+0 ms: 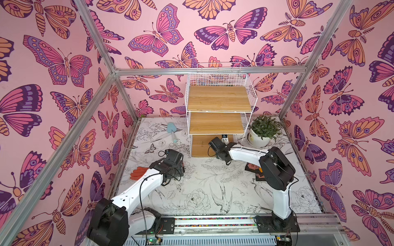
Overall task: Remove the tea bags from the shelf
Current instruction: Pick up the tea bag from the shelf.
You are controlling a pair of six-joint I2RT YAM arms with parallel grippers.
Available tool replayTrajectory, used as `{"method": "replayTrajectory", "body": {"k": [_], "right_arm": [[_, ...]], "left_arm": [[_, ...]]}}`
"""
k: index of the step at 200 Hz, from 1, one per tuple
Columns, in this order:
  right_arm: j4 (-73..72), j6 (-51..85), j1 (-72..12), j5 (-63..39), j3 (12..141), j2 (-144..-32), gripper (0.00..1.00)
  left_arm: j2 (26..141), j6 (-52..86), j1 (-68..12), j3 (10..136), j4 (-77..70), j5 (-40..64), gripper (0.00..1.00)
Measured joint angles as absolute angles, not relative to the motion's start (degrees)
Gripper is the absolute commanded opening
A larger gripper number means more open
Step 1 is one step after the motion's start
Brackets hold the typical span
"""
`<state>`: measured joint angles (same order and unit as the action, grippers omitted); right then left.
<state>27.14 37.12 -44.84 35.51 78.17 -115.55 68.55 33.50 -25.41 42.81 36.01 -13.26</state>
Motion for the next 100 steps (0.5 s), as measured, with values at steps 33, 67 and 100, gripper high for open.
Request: {"method": "replayTrajectory", "body": {"k": [33, 67, 100], "right_arm": [[27.79, 41.19, -44.56, 35.09, 78.28, -116.68, 0.84], [27.86, 43.62, -43.59, 34.59, 78.28, -116.75, 0.84], [27.68, 45.06, -42.30, 31.94, 78.67, -116.88, 0.85]], "left_arm": [[68.53, 33.50, -25.41, 42.81, 36.01, -13.23, 0.82], [68.47, 33.50, -25.41, 42.81, 36.01, -13.26, 0.82], [68.47, 33.50, -25.41, 42.81, 36.01, -13.26, 0.82]]}}
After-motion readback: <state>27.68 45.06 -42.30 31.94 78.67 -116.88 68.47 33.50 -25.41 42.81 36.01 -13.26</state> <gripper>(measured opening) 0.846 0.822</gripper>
